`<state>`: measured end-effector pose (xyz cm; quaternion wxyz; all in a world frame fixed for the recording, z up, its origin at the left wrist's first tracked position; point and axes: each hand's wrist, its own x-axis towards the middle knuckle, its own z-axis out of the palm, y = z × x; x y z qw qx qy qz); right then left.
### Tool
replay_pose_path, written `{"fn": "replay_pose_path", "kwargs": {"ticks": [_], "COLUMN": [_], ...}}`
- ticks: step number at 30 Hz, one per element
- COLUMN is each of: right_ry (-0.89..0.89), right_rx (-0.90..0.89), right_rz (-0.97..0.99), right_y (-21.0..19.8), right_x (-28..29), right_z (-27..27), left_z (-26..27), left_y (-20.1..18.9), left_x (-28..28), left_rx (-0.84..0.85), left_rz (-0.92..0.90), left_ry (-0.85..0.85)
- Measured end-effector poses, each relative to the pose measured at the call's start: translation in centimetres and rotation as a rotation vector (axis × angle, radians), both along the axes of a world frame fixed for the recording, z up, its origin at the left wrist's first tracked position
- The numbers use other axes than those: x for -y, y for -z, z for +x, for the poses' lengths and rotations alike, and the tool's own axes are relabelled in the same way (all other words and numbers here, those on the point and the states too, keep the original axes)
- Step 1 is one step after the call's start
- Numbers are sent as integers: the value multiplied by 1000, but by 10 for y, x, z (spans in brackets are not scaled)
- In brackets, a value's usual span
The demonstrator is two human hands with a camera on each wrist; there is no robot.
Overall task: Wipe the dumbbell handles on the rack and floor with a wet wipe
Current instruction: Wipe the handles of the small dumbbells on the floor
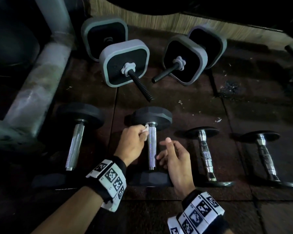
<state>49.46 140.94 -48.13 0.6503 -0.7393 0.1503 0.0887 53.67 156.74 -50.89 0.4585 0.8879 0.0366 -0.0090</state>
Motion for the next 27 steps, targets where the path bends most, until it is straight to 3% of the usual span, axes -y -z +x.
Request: {"fn": "replay_pose_path", "kwargs": {"ticks": [4,8,11,16,20,23,25,27], "right_ry": [-4,-5,-3,-19,-22,-18,-19,-22], "right_rx": [12,37,48,50,62,77,76,71], "right_rz": [-21,-41,-64,-72,-84,-110,-113,-107], "right_y": [-1,-1,2,2,3,5,5,3], "right_x": [0,0,0,2,2,1,2,2], "right_z": [0,-1,0,-1,-1,-1,-2,-1], "left_z": [-14,-49,-45,5,-12,-43,-39,-21], "left_y": [-6,-15,-2,0,1,-2,-6,-14], "left_x": [0,-5,-9,-3,-8,-11,-11,-9], "left_rx": [-80,-234,-284,-195,-237,-453,-486,-402], "left_rz": [11,56,-112,-314,-258,-269,-363,-402], "left_ry": [84,311,244,84,197,361,345,255]}}
